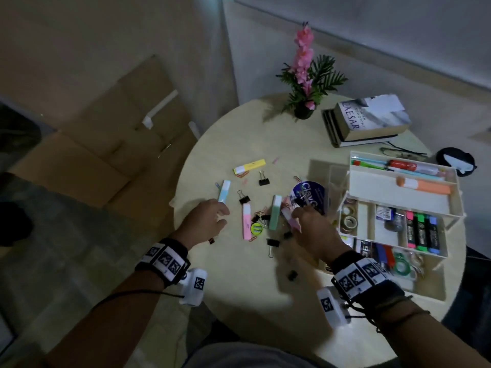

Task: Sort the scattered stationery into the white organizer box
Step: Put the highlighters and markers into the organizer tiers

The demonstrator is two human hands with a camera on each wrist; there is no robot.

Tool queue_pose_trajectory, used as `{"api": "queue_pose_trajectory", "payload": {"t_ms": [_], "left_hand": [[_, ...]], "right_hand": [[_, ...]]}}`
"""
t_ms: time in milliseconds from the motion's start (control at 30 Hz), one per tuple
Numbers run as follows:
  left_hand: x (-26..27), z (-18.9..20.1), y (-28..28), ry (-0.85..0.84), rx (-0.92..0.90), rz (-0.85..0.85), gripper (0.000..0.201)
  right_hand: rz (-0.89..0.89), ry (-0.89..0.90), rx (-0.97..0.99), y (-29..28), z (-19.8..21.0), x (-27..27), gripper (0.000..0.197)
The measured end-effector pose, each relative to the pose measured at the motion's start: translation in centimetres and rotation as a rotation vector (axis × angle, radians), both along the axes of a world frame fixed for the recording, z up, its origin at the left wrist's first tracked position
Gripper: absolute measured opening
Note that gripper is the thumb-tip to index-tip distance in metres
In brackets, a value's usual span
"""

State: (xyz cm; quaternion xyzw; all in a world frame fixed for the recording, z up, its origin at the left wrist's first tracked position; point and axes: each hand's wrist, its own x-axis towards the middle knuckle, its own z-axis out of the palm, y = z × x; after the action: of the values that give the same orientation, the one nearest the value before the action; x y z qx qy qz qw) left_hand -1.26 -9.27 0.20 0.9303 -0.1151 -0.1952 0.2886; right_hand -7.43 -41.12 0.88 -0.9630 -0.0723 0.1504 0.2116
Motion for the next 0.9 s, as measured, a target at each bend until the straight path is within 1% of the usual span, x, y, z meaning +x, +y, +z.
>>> {"api": "queue_pose_trajectory", "payload": {"t_ms": [67, 100, 167, 200, 267, 333, 400, 467, 567, 667, 800, 900], "left_hand": [[0.1, -0.4, 1.7, 0.004, 0.01, 0.015, 0.021], [0.2, -0.8, 2.7, 0.005, 0.008, 0.026, 0.021], [0.4, -1.4, 4.4, 0.017, 0.026, 0.055, 0.021], [0.4, -1.7, 5.0, 0.025, 0.05, 0.06, 0.022], [0.3, -2.1, 6.0, 0.049, 0.075, 0.041, 0.027], [0.0, -2.6, 6.2, 0.071, 0.07, -0.019, 0.031], [-0.3, -3.0, 6.2, 0.095, 0.074, -0.086, 0.031], [-0.5, -3.4, 6.1, 0.105, 0.084, -0.102, 0.027], [-0.3, -3.7, 5.8, 0.078, 0.087, -0.025, 0.024], [0.3, -3.8, 4.9, 0.052, 0.082, 0.099, 0.031], [1.1, -4.1, 3.9, 0.098, 0.123, 0.22, 0.036], [1.4, -4.3, 3.6, 0.156, 0.115, 0.257, 0.033]], "right_hand": [[0.023, 0.072, -0.072, 1.0, -1.4, 0.5, 0.052], [-0.007, 0.083, -0.086, 1.4, -1.9, 0.6, 0.054], [-0.084, 0.093, -0.09, 2.5, -2.6, 0.9, 0.05], [-0.093, 0.097, -0.092, 3.2, -2.7, 0.9, 0.045], [-0.061, 0.122, -0.119, 4.7, -2.8, 0.9, 0.037], [-0.021, 0.137, -0.13, 6.2, -3.0, 0.7, 0.036], [0.011, 0.142, -0.132, 7.7, -3.0, 0.7, 0.039], [0.004, 0.115, -0.12, 9.1, -2.9, 0.8, 0.035], [-0.019, 0.106, -0.064, 11.2, -2.8, 0.9, 0.025], [-0.035, 0.097, -0.019, 12.5, -3.8, 1.0, 0.027], [-0.134, 0.115, -0.012, 13.8, -4.8, 1.6, 0.008], [-0.203, 0.126, -0.004, 14.4, -4.7, 2.1, 0.016]]}}
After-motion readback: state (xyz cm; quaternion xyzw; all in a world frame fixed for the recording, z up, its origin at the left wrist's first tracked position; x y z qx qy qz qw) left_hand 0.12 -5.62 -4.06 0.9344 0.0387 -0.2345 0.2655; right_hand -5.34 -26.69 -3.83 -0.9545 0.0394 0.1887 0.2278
